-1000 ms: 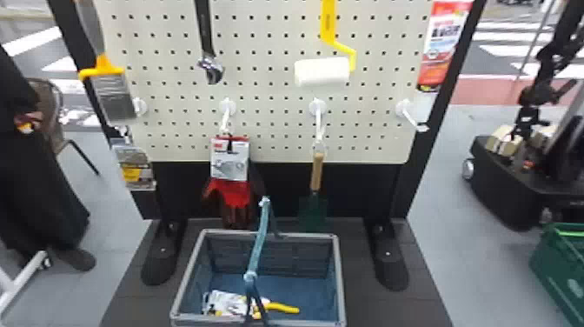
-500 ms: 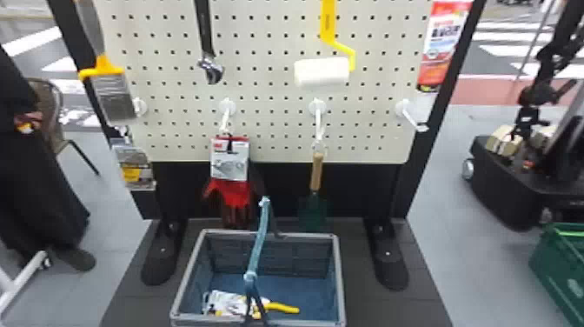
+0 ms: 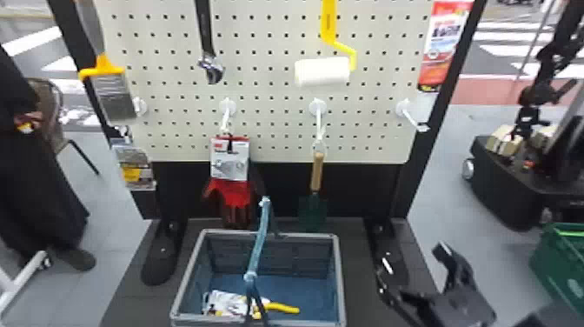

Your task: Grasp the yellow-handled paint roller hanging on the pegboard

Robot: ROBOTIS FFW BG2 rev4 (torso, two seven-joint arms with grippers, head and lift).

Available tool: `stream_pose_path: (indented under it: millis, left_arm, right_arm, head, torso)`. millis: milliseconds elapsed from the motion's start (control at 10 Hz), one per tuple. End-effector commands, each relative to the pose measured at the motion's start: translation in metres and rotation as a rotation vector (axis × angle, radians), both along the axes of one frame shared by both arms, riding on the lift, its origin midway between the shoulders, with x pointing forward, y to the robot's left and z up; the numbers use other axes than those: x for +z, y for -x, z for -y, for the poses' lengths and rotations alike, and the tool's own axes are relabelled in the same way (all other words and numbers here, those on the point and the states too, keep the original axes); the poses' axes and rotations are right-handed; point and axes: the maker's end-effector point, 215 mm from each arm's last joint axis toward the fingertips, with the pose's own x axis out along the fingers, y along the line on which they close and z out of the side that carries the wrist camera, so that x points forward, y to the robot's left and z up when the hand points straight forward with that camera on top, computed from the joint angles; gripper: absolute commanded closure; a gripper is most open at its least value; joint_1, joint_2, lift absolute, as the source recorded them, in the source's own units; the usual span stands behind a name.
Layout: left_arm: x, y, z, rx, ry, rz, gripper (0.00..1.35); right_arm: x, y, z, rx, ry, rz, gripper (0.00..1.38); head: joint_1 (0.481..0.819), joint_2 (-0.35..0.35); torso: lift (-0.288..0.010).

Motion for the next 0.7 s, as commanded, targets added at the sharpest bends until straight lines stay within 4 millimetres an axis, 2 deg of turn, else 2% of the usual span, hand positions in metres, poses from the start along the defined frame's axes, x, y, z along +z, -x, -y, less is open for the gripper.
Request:
stream_pose_path:
  millis: [0, 100, 400, 500, 600]
  left_arm:
    - [0.006, -0.008, 0.003, -0.022, -0.014, 0.014, 0.16]
    - [0.010, -0.019, 0.013, -0.054, -0.016, 0.024, 0.16]
    - [0.016, -0.033, 0.039, -0.116, 0.002, 0.036, 0.16]
    - [0.014, -0.034, 0.045, -0.128, 0.009, 0.030, 0.16]
    - [0.015, -0.035, 0.050, -0.143, 0.012, 0.030, 0.16]
  right_arm:
    - [0.036, -0.022, 0.000, 0.038, 0.028, 0.050, 0.13]
    - [0.057, -0.033, 0.001, 0.071, 0.050, 0.073, 0.13]
    - [0.109, -0.068, 0.012, 0.131, 0.107, 0.146, 0.13]
    - [0.120, -0.077, 0.014, 0.142, 0.113, 0.163, 0.13]
    - [0.123, -0.087, 0.011, 0.163, 0.097, 0.159, 0.13]
  head:
    - [0.549, 0.000]
    - [0.549, 0.000]
    - [0.549, 0.000]
    - [0.549, 0.000]
    - [0.549, 0.000]
  torso:
    - [-0.100]
    - [-0.100]
    - [-0.100]
    - [-0.100]
    - [-0.100]
